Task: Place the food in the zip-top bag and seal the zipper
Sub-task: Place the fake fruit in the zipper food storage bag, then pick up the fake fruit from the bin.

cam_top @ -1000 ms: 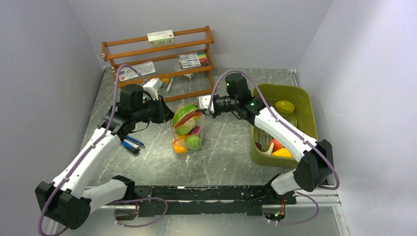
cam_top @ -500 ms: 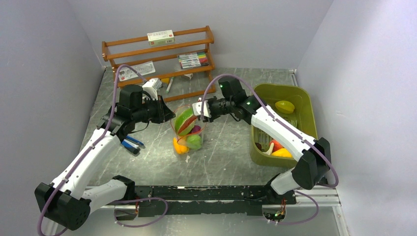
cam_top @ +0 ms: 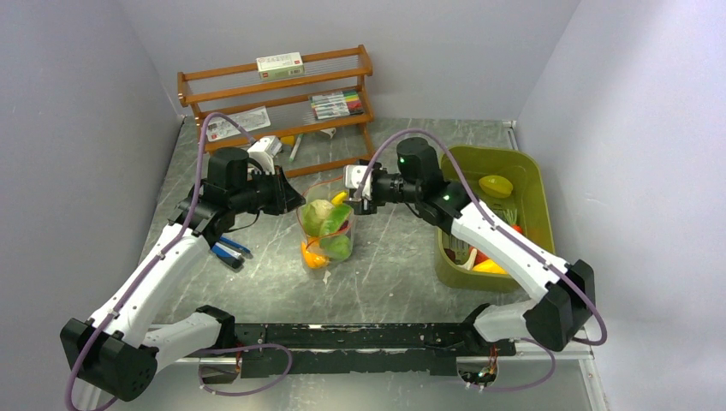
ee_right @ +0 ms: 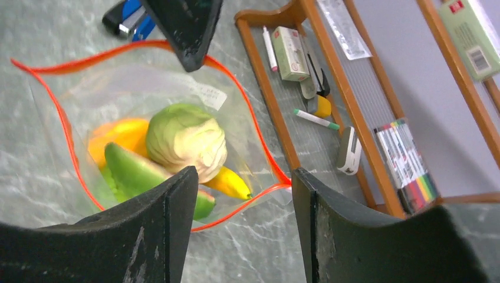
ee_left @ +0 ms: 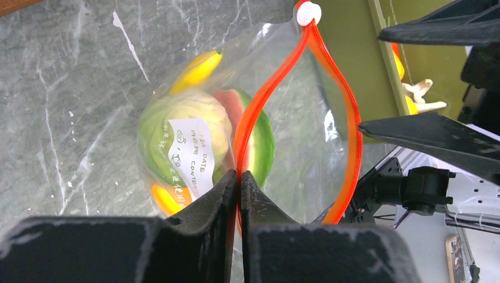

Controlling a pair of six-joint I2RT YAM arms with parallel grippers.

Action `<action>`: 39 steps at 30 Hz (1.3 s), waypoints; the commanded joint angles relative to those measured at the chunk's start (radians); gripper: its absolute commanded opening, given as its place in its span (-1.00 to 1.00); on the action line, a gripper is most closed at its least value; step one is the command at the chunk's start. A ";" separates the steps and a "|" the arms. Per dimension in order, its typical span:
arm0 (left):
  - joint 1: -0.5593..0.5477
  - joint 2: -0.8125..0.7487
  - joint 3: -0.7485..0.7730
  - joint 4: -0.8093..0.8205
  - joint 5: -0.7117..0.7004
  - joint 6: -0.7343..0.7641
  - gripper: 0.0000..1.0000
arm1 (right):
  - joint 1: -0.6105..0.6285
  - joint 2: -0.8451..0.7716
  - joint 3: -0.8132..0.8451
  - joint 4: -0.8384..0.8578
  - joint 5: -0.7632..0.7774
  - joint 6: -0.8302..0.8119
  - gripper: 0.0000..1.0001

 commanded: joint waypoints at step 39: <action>0.002 -0.005 -0.007 0.033 0.038 0.020 -0.86 | -0.352 -0.042 0.202 -0.397 1.102 0.432 0.07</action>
